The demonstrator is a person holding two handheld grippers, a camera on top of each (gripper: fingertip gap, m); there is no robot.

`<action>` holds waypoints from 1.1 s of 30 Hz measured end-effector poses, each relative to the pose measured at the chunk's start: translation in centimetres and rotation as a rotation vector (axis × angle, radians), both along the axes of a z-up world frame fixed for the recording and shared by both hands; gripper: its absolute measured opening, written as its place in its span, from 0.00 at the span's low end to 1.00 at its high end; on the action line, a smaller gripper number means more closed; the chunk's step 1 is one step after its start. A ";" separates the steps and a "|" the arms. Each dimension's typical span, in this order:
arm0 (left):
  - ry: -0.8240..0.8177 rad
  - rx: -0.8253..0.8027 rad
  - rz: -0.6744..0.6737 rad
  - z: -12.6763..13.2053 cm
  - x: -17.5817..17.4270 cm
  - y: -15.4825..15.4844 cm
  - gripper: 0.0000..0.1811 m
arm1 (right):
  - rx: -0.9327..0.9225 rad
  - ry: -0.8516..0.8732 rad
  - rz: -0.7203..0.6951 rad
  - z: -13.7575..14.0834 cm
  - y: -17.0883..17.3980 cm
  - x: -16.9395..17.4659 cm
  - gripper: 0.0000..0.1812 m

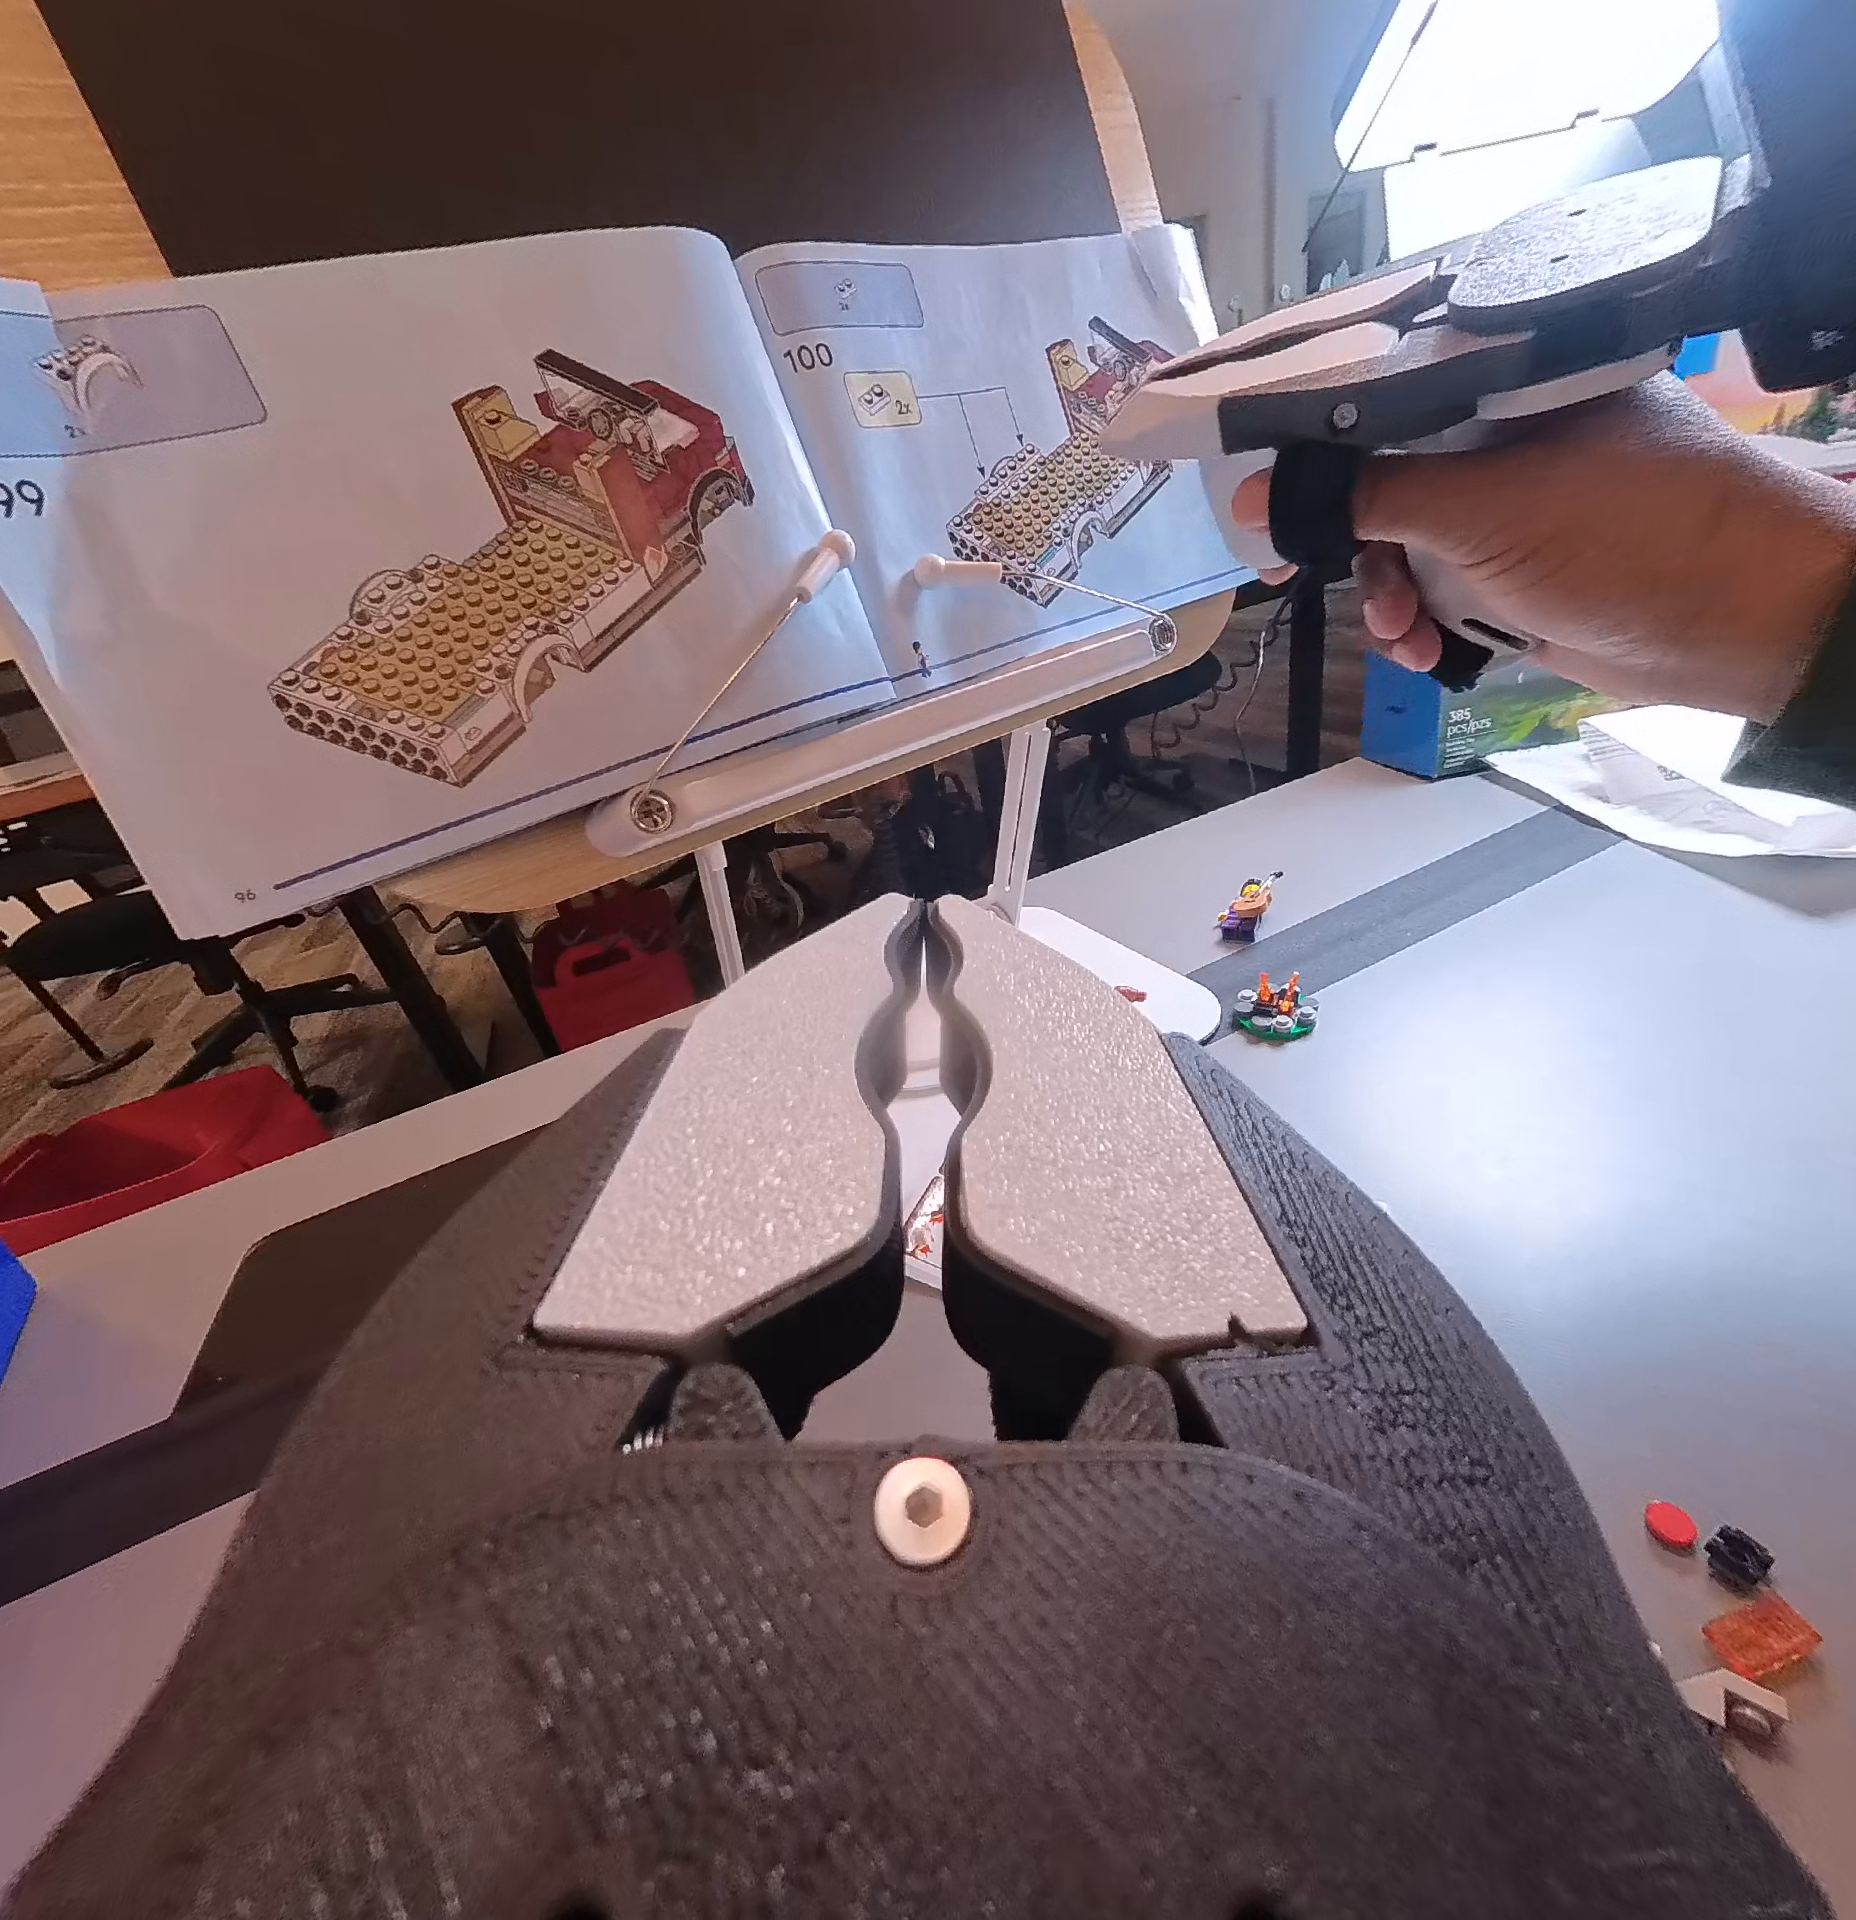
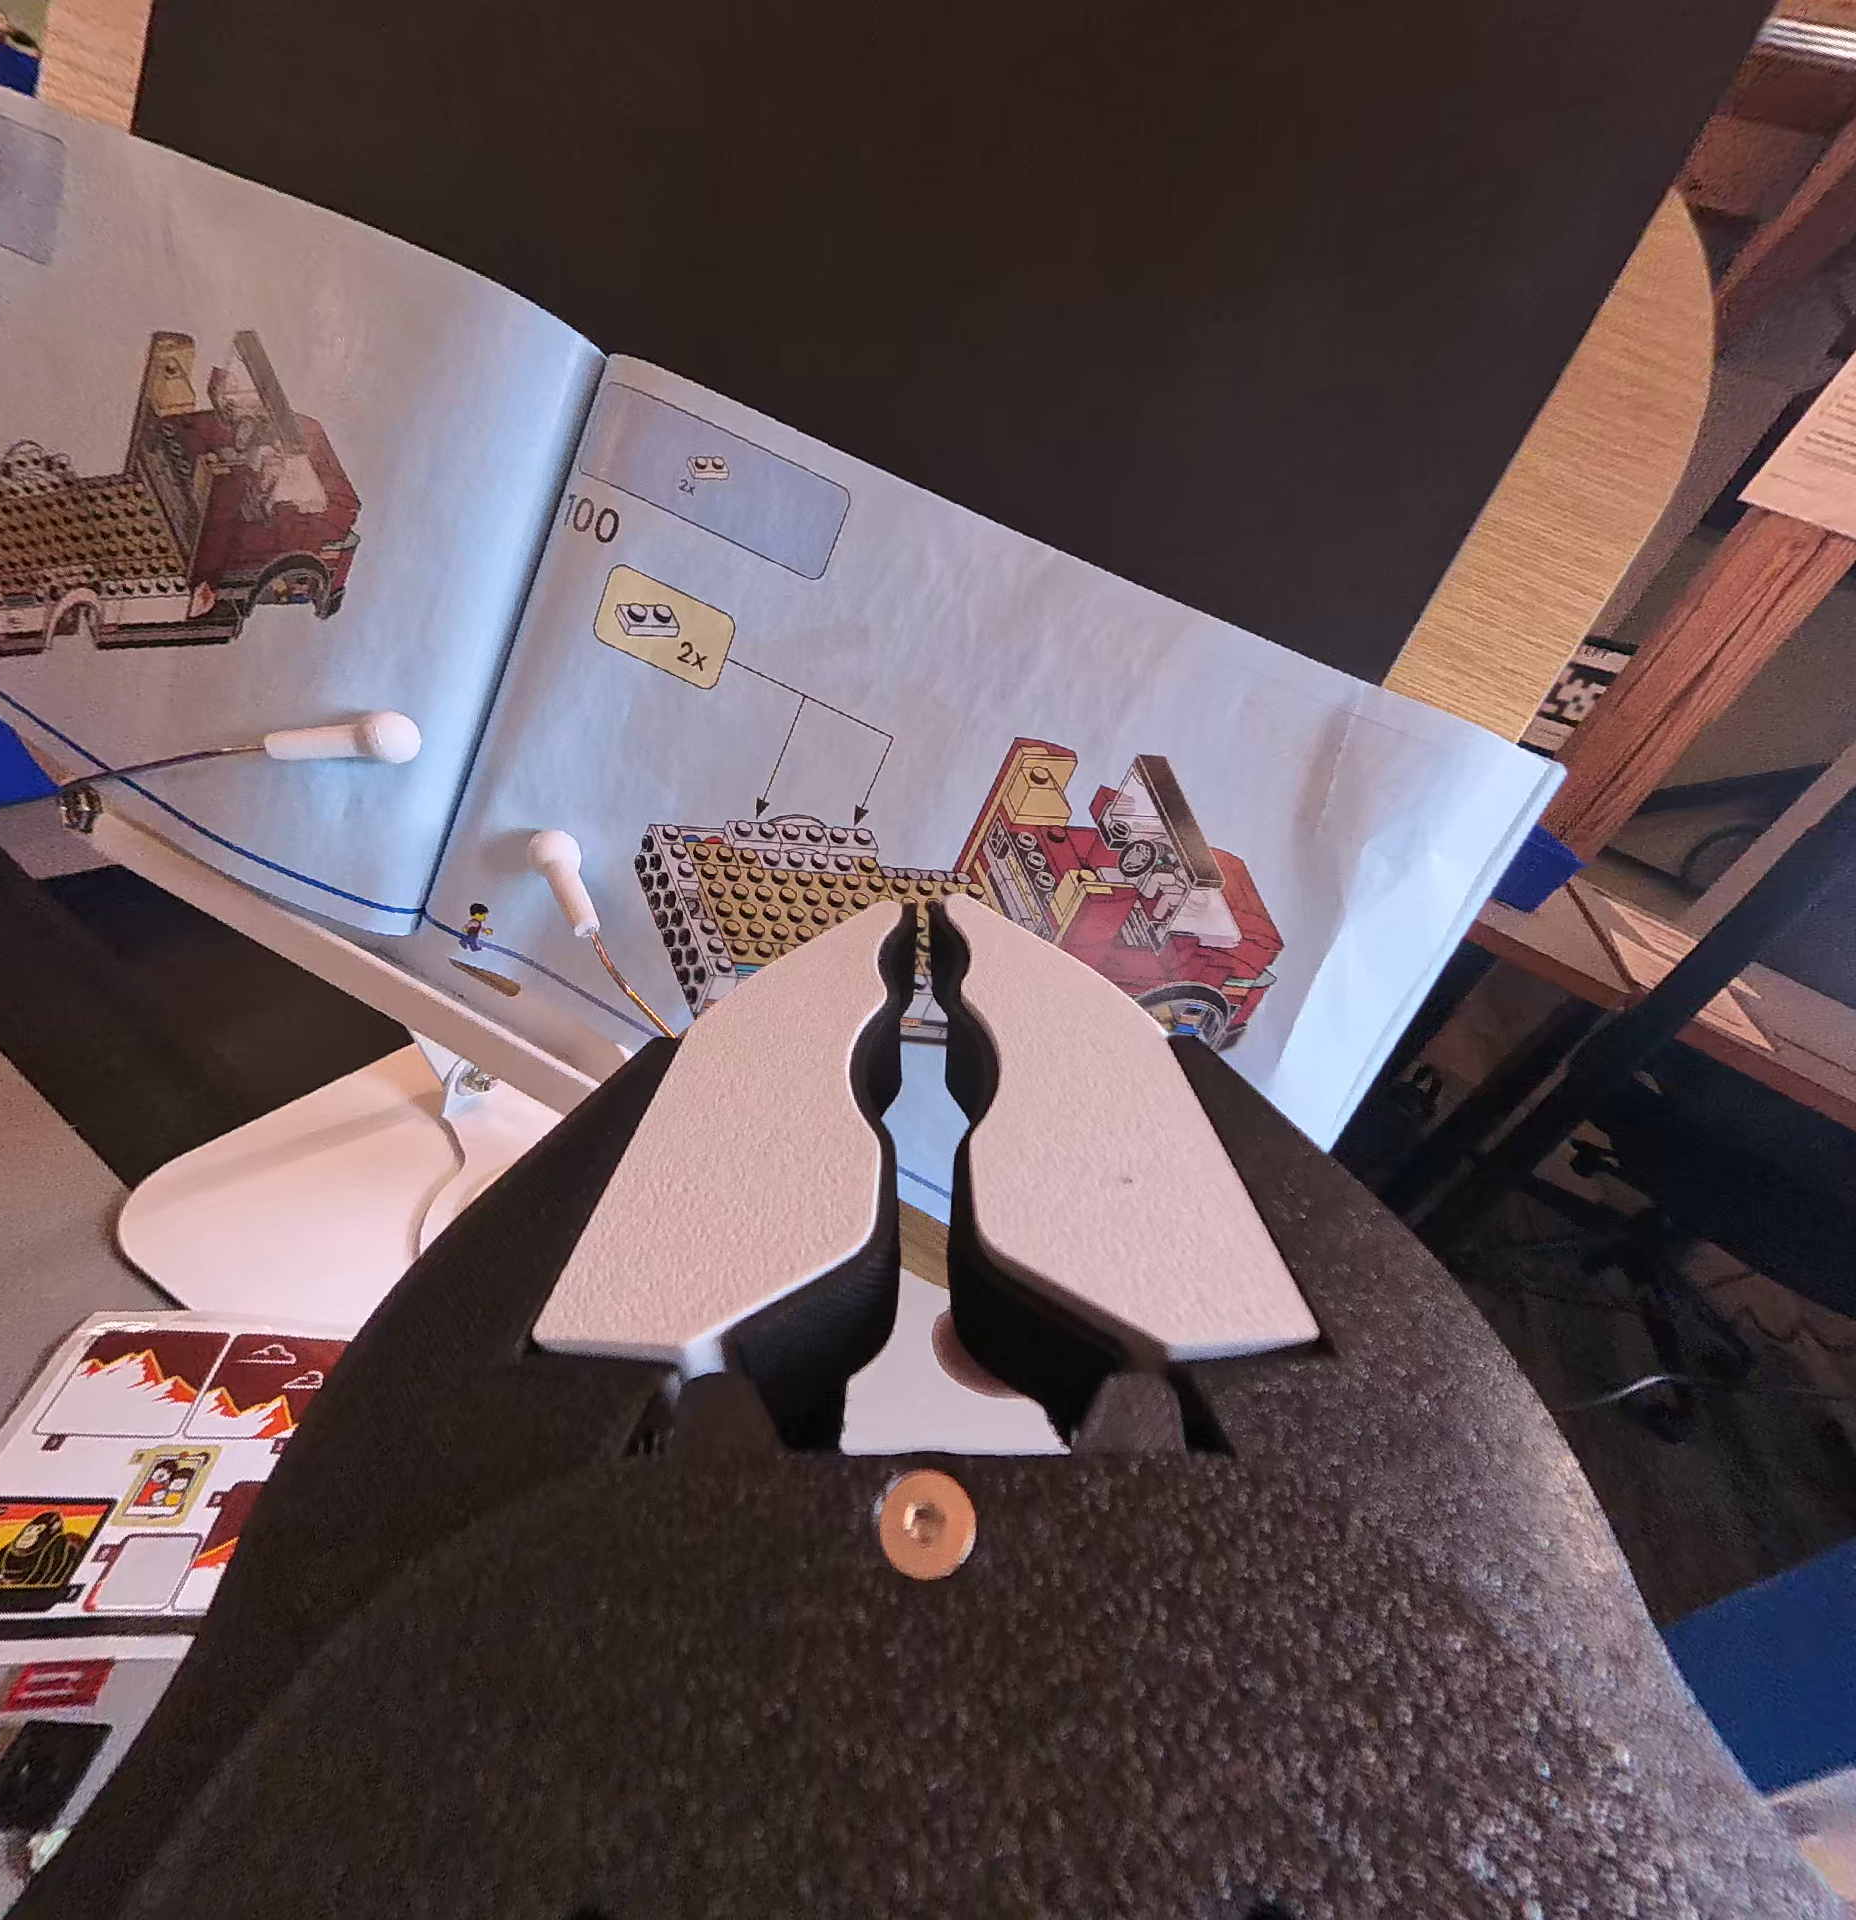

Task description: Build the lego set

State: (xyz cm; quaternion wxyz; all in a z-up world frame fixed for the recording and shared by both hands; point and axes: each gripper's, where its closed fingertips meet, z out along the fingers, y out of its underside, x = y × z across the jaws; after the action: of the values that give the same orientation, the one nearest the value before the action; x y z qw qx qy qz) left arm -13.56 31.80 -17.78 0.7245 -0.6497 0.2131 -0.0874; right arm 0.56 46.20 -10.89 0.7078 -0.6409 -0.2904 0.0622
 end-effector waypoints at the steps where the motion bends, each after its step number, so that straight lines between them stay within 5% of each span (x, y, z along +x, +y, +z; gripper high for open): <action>1: 0.000 -0.001 0.000 0.0 0.0 0.0 0.00 | 0.001 0.001 -0.001 0.0 -0.1 0.1 0.01; 29: -0.005 -0.019 -0.024 -0.5 0.5 0.1 0.00 | 0.017 -0.121 0.068 -0.4 -3.0 -2.0 0.05; 33: -0.073 -0.107 -0.215 -0.8 3.1 -1.2 0.01 | 0.003 -0.158 0.081 -0.4 -6.3 -1.2 0.09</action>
State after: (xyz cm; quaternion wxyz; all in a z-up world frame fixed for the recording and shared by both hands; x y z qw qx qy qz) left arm -10.44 30.64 -18.58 0.6825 -0.6572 0.2503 -0.1993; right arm -0.66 39.94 -11.30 0.6806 -0.6305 -0.3710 0.0398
